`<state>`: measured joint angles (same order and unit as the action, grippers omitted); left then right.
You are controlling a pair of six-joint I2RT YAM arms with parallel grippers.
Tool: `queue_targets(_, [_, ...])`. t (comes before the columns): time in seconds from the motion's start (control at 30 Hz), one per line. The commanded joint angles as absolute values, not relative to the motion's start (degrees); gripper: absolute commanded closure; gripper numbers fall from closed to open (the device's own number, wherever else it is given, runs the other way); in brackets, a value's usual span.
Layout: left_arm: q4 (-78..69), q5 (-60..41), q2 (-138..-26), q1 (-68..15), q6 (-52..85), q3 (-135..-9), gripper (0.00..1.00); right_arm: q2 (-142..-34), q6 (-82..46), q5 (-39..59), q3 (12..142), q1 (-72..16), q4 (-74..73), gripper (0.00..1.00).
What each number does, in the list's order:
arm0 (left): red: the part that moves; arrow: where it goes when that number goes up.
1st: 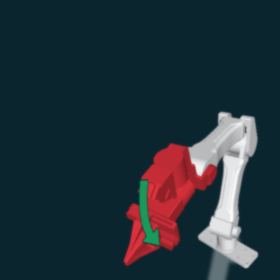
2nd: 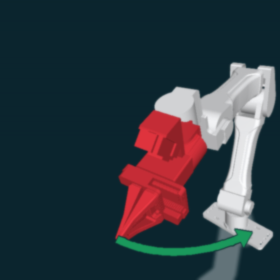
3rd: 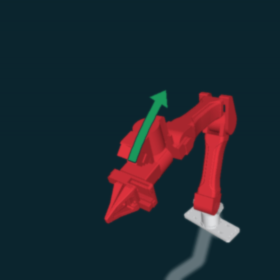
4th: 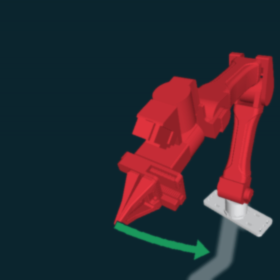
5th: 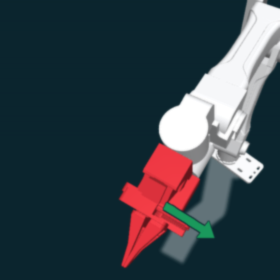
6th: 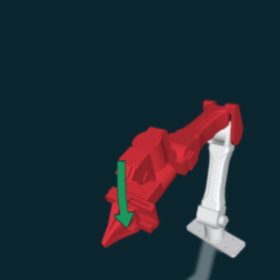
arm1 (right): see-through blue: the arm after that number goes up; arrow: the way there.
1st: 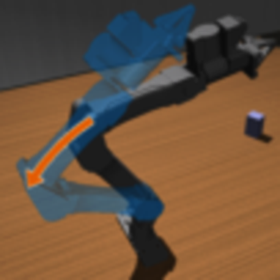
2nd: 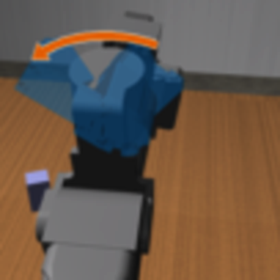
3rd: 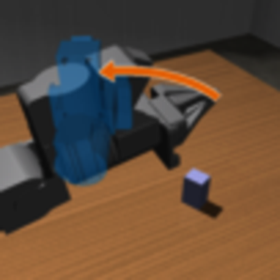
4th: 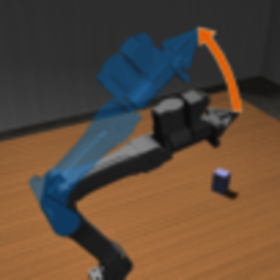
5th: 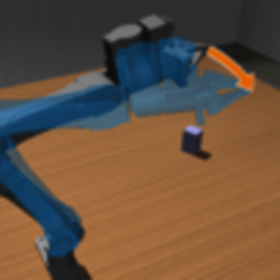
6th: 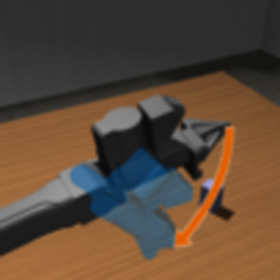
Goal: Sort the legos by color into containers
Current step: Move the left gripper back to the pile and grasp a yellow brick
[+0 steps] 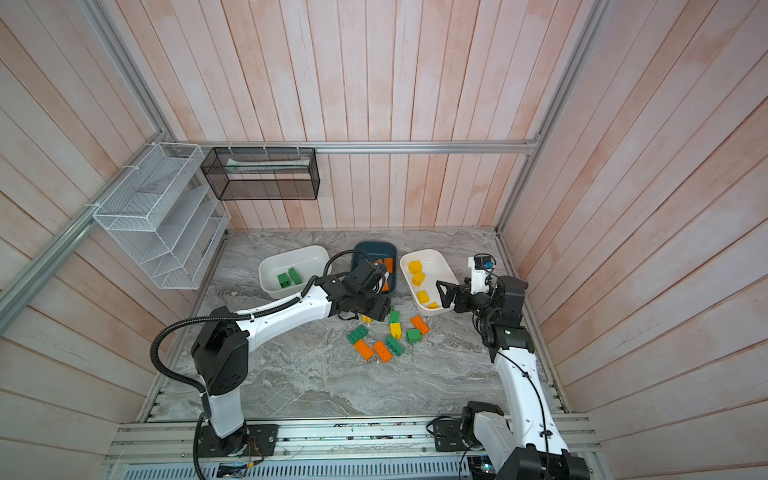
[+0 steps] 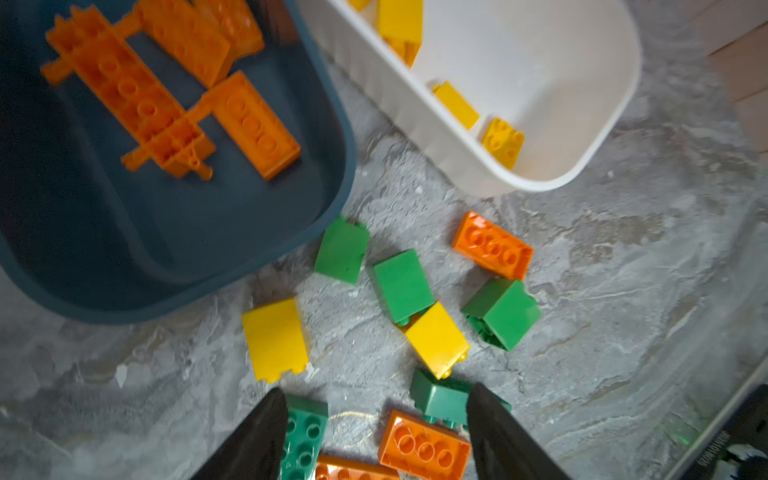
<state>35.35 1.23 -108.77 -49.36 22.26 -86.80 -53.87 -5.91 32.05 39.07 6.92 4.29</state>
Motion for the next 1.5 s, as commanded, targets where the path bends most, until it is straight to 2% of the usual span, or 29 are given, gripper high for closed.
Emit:
queue_targets(0.0, [32.58, 7.41, -109.82, -49.19, 30.04, -84.59, 0.29, -52.89, -6.34, 32.92, 38.19, 7.21, 3.69, 0.02])
queue_targets(0.37, [29.64, 12.33, -115.97, -49.39, 30.03, -83.40, 0.31, -52.29, -6.18, 32.70, 37.33, 7.22, 3.80, 0.02])
queue_targets(0.7, [27.41, 14.61, -117.02, -48.44, 26.89, -80.72, 0.36, -52.73, -6.09, 32.91, 37.44, 7.20, 3.49, 0.02])
queue_targets(0.9, [25.59, 13.94, -118.86, -48.00, 25.70, -80.86, 0.46, -52.57, -6.00, 32.89, 37.81, 7.18, 3.93, 0.02])
queue_targets(1.03, [23.97, 12.58, -119.77, -47.73, 25.32, -80.88, 0.48, -52.66, -5.89, 32.91, 38.02, 7.17, 4.05, 0.02])
queue_targets(1.17, [23.42, 12.68, -119.78, -47.73, 24.48, -80.61, 0.64, -52.75, -5.89, 33.11, 38.24, 7.21, 4.12, 0.02])
queue_targets(1.27, [23.21, 12.83, -118.52, -47.72, 23.42, -79.74, 0.71, -52.63, -5.69, 33.00, 38.41, 7.21, 4.52, 0.02])
queue_targets(1.47, [28.30, 10.84, -113.25, -47.96, 23.31, -79.04, 0.73, -52.47, -5.38, 32.74, 38.85, 7.21, 5.06, 0.02])
